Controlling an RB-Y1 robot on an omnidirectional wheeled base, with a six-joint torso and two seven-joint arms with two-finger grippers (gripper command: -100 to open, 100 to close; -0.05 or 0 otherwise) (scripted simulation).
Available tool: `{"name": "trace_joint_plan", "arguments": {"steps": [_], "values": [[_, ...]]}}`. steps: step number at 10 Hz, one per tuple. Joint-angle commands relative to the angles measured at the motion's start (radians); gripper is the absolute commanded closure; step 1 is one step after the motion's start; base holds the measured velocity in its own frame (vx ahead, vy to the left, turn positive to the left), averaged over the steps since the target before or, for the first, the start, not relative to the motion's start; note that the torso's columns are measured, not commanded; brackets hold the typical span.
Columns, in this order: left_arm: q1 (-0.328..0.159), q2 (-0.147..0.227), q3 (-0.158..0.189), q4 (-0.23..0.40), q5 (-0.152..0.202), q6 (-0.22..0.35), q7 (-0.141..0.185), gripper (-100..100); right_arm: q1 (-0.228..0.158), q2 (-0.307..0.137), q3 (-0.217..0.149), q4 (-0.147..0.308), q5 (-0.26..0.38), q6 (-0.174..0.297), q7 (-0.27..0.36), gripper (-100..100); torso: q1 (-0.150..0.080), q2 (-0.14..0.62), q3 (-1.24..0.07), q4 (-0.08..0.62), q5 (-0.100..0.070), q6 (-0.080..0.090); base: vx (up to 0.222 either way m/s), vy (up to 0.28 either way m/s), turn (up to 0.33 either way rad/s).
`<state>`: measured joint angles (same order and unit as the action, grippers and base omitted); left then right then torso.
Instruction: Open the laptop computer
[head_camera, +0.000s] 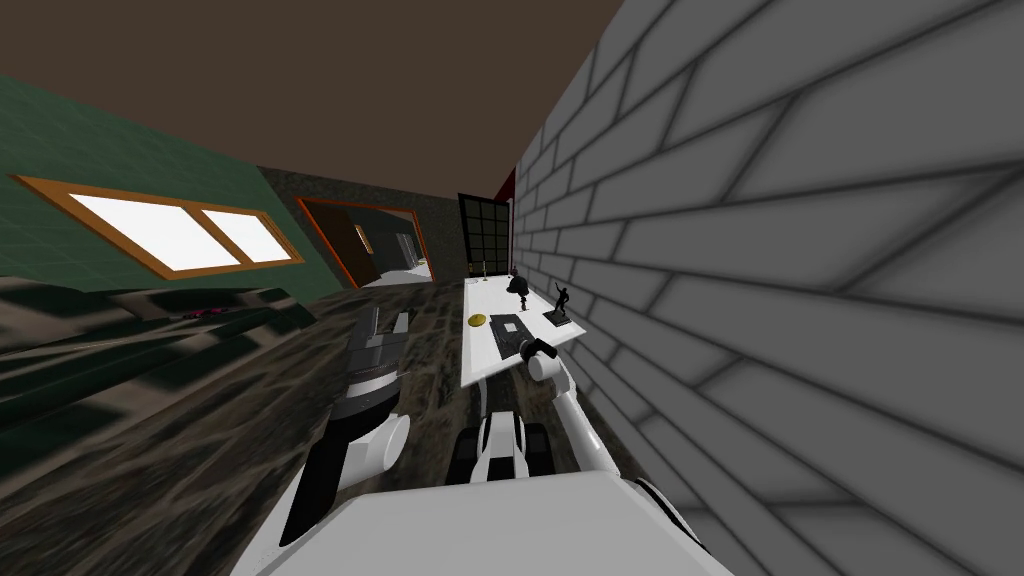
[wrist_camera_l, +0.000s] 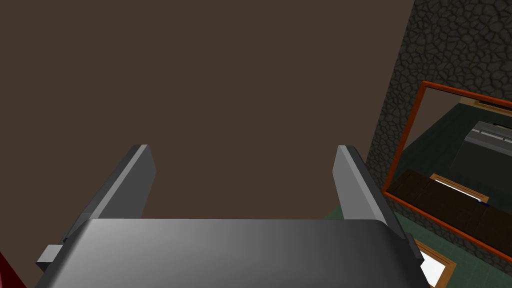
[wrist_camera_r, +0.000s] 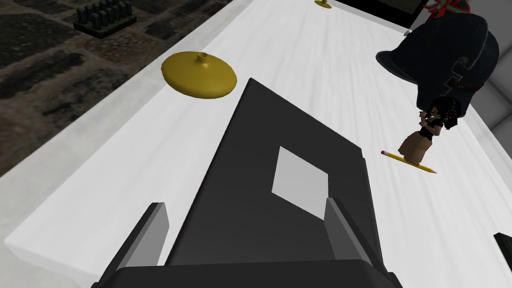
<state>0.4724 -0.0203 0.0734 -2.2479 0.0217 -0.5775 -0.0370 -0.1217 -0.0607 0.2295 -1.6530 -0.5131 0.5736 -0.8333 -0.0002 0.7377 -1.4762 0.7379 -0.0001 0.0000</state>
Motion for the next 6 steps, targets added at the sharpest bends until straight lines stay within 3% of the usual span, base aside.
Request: {"name": "trace_joint_plan", "arguments": {"steps": [1, 6], "values": [[0.000, 0.000, 0.000, 0.000, 0.000, 0.000, 0.000, 0, -0.001, 0.000, 0.000, -0.002, 0.000, 0.005, -0.002, 0, -0.001, 0.000, 0.000, 0.000, 0.000, 0.000, 0.000, 0.000, 0.000], [0.000, 0.000, 0.000, 0.000, 0.000, 0.000, 0.000, 0, 0.000, 0.000, 0.000, -0.002, 0.000, 0.004, -0.002, 0, 0.000, 0.000, 0.000, 0.000, 0.000, 0.000, 0.000, 0.000, 0.000]]}}
